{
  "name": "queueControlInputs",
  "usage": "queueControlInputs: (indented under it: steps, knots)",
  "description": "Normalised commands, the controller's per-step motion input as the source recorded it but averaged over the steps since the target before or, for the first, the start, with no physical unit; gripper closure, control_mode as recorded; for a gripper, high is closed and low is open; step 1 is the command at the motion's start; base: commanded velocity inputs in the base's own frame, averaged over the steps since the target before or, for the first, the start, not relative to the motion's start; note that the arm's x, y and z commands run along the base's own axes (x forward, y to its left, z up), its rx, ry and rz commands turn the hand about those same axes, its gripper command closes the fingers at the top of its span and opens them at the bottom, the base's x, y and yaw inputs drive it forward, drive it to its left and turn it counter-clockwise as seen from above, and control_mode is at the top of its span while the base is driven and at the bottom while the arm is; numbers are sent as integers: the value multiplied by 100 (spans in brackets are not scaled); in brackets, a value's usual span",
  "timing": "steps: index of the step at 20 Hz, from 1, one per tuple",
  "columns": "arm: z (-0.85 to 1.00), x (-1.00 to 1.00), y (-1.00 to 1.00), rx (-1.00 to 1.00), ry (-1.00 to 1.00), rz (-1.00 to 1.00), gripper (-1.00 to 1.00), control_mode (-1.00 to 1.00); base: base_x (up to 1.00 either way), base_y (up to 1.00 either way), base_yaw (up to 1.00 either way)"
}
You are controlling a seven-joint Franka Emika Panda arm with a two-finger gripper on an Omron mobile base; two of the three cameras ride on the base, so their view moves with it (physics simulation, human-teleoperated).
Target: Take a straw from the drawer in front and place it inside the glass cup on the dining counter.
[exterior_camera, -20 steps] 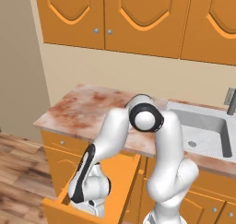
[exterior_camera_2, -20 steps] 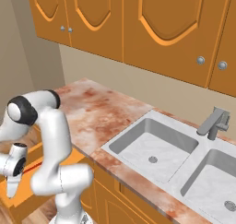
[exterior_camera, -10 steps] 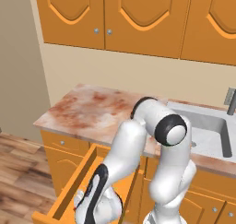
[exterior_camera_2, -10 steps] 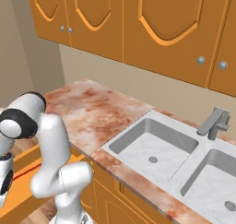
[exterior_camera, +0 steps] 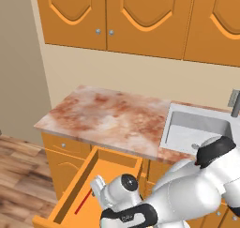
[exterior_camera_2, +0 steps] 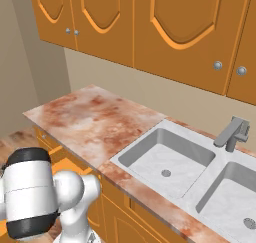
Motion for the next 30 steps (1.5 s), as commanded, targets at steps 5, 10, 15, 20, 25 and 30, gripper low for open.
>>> queueControlInputs:
  steps: [5, 10, 15, 20, 25, 30]
  knots:
    - [70, 98, 12, 0, 0, 0, -100, -100, 0, 0, 0]
    - [59, 94, 22, -3, 20, 0, -100, -100, 0, 0, 0]
    - [10, 53, 2, -11, 31, 2, -100, -100, 0, 0, 0]
    - [-34, 3, 8, -9, 20, 9, -100, -100, 0, 0, 0]
    - [-40, -7, 16, -1, 1, 10, -100, -100, 0, 0, 0]
    - [-48, -6, 3, 0, -3, 4, -100, -100, 0, 0, 0]
